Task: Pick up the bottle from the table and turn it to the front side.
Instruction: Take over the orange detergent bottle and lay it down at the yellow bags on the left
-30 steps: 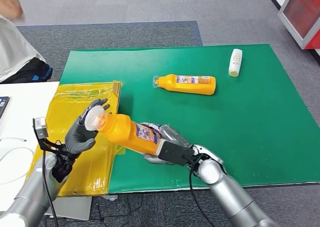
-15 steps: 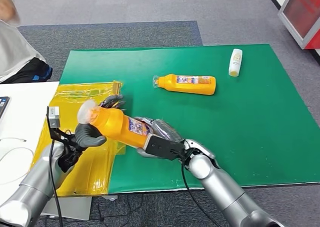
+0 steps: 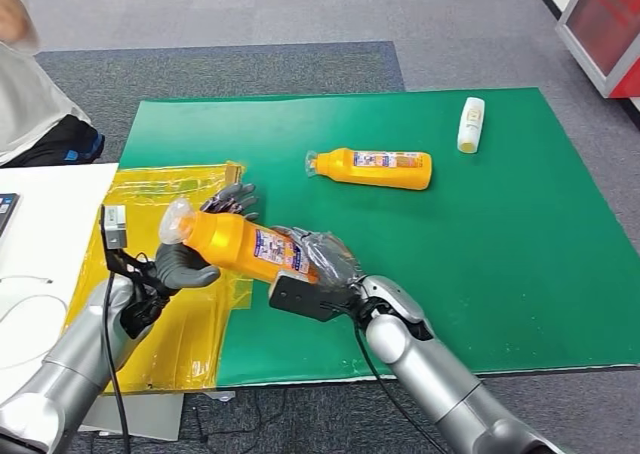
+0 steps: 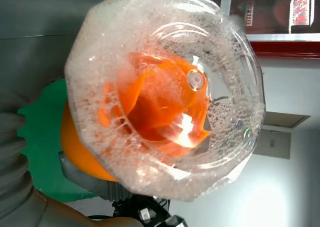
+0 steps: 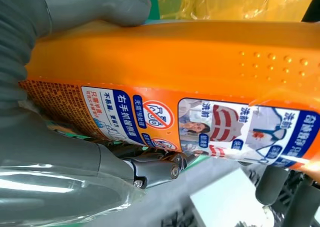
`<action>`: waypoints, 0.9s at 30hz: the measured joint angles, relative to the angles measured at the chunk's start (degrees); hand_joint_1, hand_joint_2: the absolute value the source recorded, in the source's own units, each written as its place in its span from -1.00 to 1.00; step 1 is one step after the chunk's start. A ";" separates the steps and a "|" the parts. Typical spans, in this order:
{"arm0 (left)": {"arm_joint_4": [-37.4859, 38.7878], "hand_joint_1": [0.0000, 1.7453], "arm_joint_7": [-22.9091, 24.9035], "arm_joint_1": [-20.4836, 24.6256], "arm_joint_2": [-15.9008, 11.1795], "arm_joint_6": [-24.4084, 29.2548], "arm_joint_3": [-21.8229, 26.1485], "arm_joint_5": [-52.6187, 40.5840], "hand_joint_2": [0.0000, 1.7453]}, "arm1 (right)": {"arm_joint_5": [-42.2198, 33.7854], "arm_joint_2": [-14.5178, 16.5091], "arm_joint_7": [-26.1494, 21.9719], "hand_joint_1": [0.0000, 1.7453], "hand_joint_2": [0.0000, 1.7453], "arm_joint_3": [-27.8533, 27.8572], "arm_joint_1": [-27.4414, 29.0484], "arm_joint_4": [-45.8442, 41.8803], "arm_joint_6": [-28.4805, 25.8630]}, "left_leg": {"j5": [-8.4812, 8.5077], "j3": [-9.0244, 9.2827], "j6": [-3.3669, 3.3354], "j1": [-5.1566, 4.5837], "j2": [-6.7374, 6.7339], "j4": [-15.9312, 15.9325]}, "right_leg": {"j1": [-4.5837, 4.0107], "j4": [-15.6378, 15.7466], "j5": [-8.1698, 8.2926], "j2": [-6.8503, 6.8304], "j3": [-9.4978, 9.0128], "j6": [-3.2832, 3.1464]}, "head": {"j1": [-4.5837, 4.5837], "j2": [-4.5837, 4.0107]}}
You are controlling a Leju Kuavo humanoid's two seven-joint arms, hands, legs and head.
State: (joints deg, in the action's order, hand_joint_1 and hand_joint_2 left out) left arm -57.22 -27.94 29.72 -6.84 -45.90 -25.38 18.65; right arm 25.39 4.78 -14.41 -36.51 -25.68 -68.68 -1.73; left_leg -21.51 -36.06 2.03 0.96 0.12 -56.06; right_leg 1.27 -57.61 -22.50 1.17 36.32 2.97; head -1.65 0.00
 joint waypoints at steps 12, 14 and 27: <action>0.11 -1.00 0.50 0.03 0.06 -0.39 -0.39 0.80 1.00 | -10.42 1.52 0.54 1.00 1.00 -0.57 0.82 -1.42 6.55 | 0.00 0.00 0.00 0.00 0.00 0.00 | 0.00 0.00 0.00 0.00 0.01 0.00 | 0.00 0.00; 0.25 -1.00 0.19 0.09 0.08 -0.87 -0.50 0.79 1.00 | -14.46 1.52 0.27 1.00 1.00 -0.16 0.83 -1.28 9.75 | 0.00 -0.01 0.00 0.00 0.00 0.00 | 0.00 0.00 0.00 0.00 0.00 0.00 | 0.00 0.00; 2.34 -1.00 -1.61 1.67 0.84 -0.53 -0.83 -0.46 1.00 | -12.22 1.74 0.50 1.00 1.00 0.38 -0.39 0.33 8.06 | 0.02 -0.01 0.01 0.00 0.00 0.00 | 0.00 -0.01 0.02 0.00 0.01 0.00 | -0.01 0.00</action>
State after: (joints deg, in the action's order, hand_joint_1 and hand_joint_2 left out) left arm -54.88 -29.55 31.39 -6.00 -46.44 -26.20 18.19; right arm 13.17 6.52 -13.91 -36.14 -26.06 -68.35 6.32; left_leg -21.49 -36.07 2.04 0.96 0.12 -56.06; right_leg 1.26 -57.62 -22.48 1.17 36.33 2.96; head -1.65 0.00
